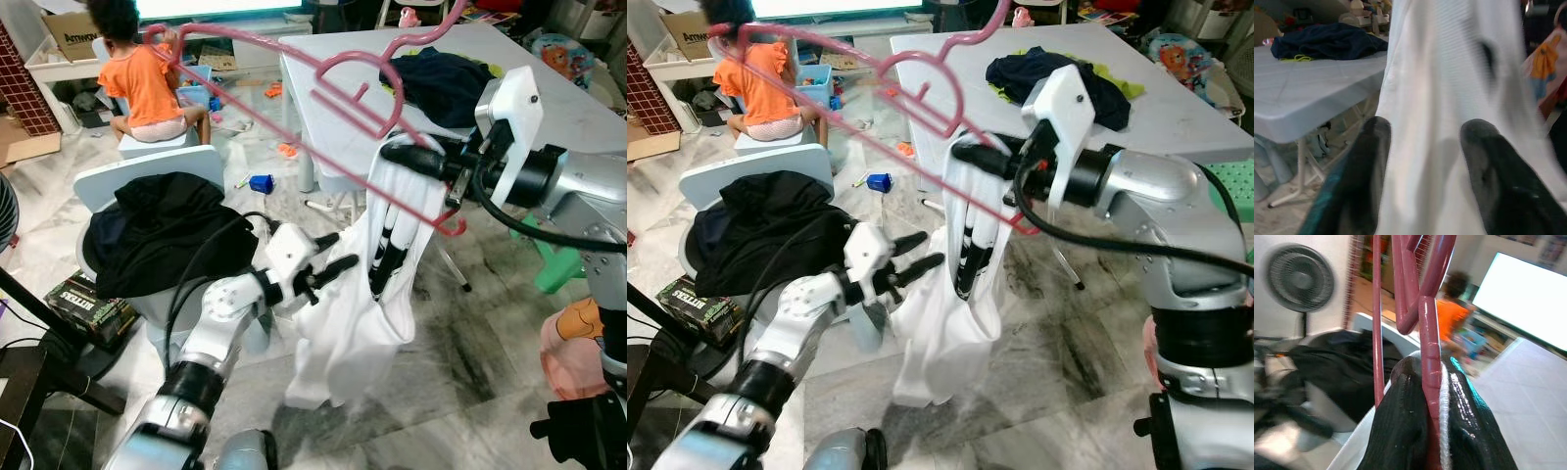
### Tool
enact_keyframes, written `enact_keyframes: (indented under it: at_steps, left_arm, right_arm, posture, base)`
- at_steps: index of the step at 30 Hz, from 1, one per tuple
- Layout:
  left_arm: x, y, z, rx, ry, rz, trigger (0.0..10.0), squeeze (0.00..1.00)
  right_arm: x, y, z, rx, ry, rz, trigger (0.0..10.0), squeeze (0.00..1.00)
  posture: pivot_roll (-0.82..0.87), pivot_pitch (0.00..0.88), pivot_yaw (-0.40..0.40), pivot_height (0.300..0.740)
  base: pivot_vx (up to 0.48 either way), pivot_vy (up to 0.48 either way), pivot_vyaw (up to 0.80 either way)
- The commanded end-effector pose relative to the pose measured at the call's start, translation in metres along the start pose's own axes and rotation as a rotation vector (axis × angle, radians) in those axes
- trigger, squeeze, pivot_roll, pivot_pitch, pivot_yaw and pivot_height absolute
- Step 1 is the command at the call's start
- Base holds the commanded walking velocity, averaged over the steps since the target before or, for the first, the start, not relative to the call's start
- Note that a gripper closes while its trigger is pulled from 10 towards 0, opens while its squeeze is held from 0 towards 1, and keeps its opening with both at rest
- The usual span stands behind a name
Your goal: Hang hanger
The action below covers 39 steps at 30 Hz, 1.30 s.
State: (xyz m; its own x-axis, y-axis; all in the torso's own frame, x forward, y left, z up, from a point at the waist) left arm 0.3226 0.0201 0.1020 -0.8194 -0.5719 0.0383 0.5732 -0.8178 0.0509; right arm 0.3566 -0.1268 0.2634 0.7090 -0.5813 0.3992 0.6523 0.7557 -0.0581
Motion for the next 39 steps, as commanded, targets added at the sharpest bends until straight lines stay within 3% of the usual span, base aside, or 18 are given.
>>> enact_keyframes:
  at_steps: [1,5,8,9,10,17,25,26,27,28,39]
  left_arm:
    - [0.005,0.006,0.012,0.035,-0.002,-0.009,10.0,1.00]
    - [0.018,0.018,0.018,0.048,-0.020,-0.023,10.0,1.00]
    - [0.019,0.021,0.016,0.034,-0.016,-0.032,10.0,1.00]
    - [0.017,0.024,0.014,0.020,-0.014,-0.031,10.0,0.13]
    - [0.015,0.025,0.013,0.009,-0.008,-0.026,10.0,0.00]
    - [-0.015,0.028,0.008,-0.038,0.036,0.057,10.0,0.00]
    - [-0.024,0.032,0.004,-0.053,0.039,0.088,10.0,0.00]
    - [-0.021,0.034,0.005,-0.041,0.025,0.077,2.5,0.00]
    - [-0.020,0.035,0.005,-0.033,0.015,0.069,2.5,0.00]
    - [-0.015,0.036,0.006,-0.018,-0.006,0.048,0.0,0.00]
    - [-0.006,0.030,-0.003,-0.021,-0.020,0.003,0.0,0.00]
  right_arm:
    - [0.004,0.004,0.020,0.057,-0.072,-0.017,10.0,0.00]
    - [-0.002,0.012,0.022,0.070,-0.091,-0.009,10.0,0.00]
    - [-0.006,0.014,0.027,0.083,-0.096,0.007,10.0,0.00]
    - [-0.011,0.014,0.031,0.095,-0.093,0.026,10.0,0.00]
    - [-0.013,0.014,0.034,0.102,-0.090,0.039,10.0,0.00]
    - [-0.039,0.000,0.054,0.151,-0.063,0.175,10.0,0.00]
    - [-0.050,-0.009,0.071,0.192,-0.036,0.246,10.0,0.00]
    - [-0.050,-0.010,0.073,0.195,-0.036,0.252,10.0,0.00]
    - [-0.051,-0.010,0.074,0.195,-0.037,0.255,10.0,0.00]
    - [-0.051,-0.011,0.075,0.194,-0.039,0.257,10.0,0.00]
    - [-0.048,-0.013,0.062,0.152,-0.007,0.242,10.0,0.00]
  posture:
    - [-0.07,0.000,0.013,0.740]
    - [-0.07,0.000,0.010,0.740]
    - [-0.08,0.000,0.012,0.740]
    - [-0.08,0.000,0.013,0.740]
    - [-0.08,0.000,0.015,0.740]
    - [-0.11,0.000,0.024,0.740]
    - [-0.11,0.000,0.024,0.740]
    - [-0.12,0.000,0.023,0.740]
    - [-0.12,0.000,0.023,0.740]
    - [-0.12,0.000,0.023,0.740]
    - [-0.10,0.000,0.020,0.740]
  base:
    - [0.000,0.000,0.00]
    - [0.000,0.000,0.00]
    - [0.000,0.000,0.00]
    - [0.000,0.000,0.00]
    - [0.000,0.000,0.00]
    - [0.000,0.000,0.00]
    - [0.000,0.000,0.00]
    - [0.000,0.000,0.00]
    - [0.000,0.000,0.00]
    - [0.000,0.000,0.00]
    - [0.000,0.000,0.00]
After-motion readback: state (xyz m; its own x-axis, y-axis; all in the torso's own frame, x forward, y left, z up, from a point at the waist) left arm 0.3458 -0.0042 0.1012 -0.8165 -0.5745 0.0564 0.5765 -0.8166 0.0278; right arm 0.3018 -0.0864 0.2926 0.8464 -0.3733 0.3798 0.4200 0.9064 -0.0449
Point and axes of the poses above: a point about 5 cm out from each wrist's last joint towards the gripper, its own y axis pointing out of the wrist towards the gripper, its own z axis along the axis of the wrist's last joint, x = y × z, the point moved 6 cm from there along y, pointing out of the wrist towards the gripper, and after that the axes turned 5 degrees about -y, right-handed, at the moved point
